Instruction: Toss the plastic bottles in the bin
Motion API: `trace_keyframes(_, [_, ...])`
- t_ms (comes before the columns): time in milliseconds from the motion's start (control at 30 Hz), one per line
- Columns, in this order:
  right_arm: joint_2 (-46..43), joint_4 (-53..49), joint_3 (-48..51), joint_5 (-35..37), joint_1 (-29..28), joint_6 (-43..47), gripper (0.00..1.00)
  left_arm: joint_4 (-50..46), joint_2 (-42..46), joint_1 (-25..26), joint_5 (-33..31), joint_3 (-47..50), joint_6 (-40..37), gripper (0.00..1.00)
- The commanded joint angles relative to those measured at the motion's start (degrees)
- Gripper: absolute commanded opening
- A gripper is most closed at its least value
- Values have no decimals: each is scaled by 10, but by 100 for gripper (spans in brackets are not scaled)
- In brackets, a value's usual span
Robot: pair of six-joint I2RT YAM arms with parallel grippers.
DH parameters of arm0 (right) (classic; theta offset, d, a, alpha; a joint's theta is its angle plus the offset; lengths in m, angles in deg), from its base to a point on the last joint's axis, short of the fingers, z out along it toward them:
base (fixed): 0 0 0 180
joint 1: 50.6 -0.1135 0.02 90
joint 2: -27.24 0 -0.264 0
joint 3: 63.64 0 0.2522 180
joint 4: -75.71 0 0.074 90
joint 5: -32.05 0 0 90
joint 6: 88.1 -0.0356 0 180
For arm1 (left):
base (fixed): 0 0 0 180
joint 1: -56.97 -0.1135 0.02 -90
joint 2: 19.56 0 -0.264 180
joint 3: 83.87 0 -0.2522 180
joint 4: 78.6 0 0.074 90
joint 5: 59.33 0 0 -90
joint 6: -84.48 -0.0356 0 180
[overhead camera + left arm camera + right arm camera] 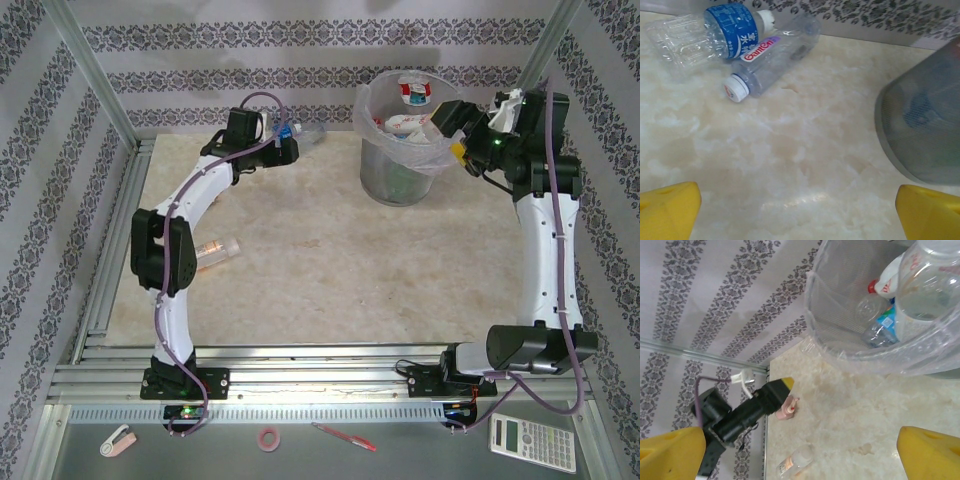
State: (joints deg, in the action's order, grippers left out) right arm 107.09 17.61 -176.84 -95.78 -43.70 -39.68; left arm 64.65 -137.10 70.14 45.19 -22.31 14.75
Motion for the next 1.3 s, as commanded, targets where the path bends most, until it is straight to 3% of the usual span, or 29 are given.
trace_keyframes(0, [-10, -3, 19, -9, -16, 12, 98, -27, -40, -11, 9, -52, -19, 100])
trace_keyframes(267, [3, 6, 41, 6, -82, 8, 98, -49, -182, -18, 39, -205, -12, 95])
trace_keyframes(600, [17, 12, 56, 9, -131, 5, 98, -111, -346, -20, 9, -412, -7, 94])
trace_keyframes(800, [17, 12, 64, 6, -132, 10, 98, -92, -378, -21, -21, -431, -5, 93])
trace_keyframes(1267, [22, 16, 75, -1, -130, 19, 98, -48, -430, -34, 48, -473, 53, 91])
